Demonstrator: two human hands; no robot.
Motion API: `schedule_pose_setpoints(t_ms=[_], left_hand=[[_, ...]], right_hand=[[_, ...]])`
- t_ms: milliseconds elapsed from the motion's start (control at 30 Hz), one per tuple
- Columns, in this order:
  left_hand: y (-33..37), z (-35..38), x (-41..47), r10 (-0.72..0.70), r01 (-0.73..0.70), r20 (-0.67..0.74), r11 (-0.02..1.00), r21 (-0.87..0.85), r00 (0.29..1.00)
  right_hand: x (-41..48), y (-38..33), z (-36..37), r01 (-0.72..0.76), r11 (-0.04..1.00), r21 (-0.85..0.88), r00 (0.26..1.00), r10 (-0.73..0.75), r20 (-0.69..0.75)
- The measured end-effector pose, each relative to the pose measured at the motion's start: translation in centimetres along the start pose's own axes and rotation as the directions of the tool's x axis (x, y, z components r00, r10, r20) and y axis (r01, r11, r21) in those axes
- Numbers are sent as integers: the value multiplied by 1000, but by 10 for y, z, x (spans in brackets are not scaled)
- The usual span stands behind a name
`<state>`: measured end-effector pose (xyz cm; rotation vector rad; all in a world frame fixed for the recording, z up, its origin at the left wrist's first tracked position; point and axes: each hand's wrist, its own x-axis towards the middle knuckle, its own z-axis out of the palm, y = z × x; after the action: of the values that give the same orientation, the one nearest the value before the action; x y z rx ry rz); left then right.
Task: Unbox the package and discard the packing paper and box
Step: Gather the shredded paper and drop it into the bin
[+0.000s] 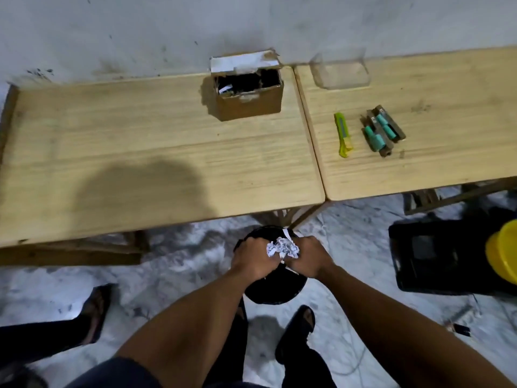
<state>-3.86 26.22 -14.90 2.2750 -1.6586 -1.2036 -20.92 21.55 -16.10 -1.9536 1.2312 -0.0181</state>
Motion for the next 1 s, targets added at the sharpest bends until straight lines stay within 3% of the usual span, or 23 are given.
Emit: schedule_pose_setpoints(t_ms=[67, 200, 267, 367, 500, 633, 767, 900, 1000], left_hand=[[-1, 24, 11, -221, 227, 62, 966, -125, 973], [-9, 71, 36, -520, 555, 208, 712, -431, 828], [-16, 96, 50, -584, 631, 274, 590, -504, 764], [-25, 123, 67, -629, 700, 364, 438, -564, 687], [-27, 130, 78, -599, 733, 479, 296, -612, 642], [-33, 129, 87, -547, 717, 500, 313, -623, 672], [-37, 120, 89, -546, 741, 524, 324, -588, 654], [-28, 101, 80, -493, 756, 577, 361, -546, 652], [-20, 82, 70, -469, 735, 565, 454, -504, 678]], right_hand=[[3, 13, 17, -190, 982, 8, 976, 188, 109], [12, 36, 51, -569, 814, 119, 818, 545, 184], [15, 49, 65, -667, 729, 154, 742, 629, 230], [22, 73, 83, -727, 663, 177, 684, 679, 267], [36, 98, 93, -767, 580, 274, 641, 693, 328], [48, 104, 90, -770, 521, 368, 634, 691, 347], [55, 106, 94, -782, 522, 340, 621, 698, 357], [55, 102, 90, -761, 563, 324, 649, 665, 369], [51, 103, 87, -736, 611, 292, 676, 635, 374]])
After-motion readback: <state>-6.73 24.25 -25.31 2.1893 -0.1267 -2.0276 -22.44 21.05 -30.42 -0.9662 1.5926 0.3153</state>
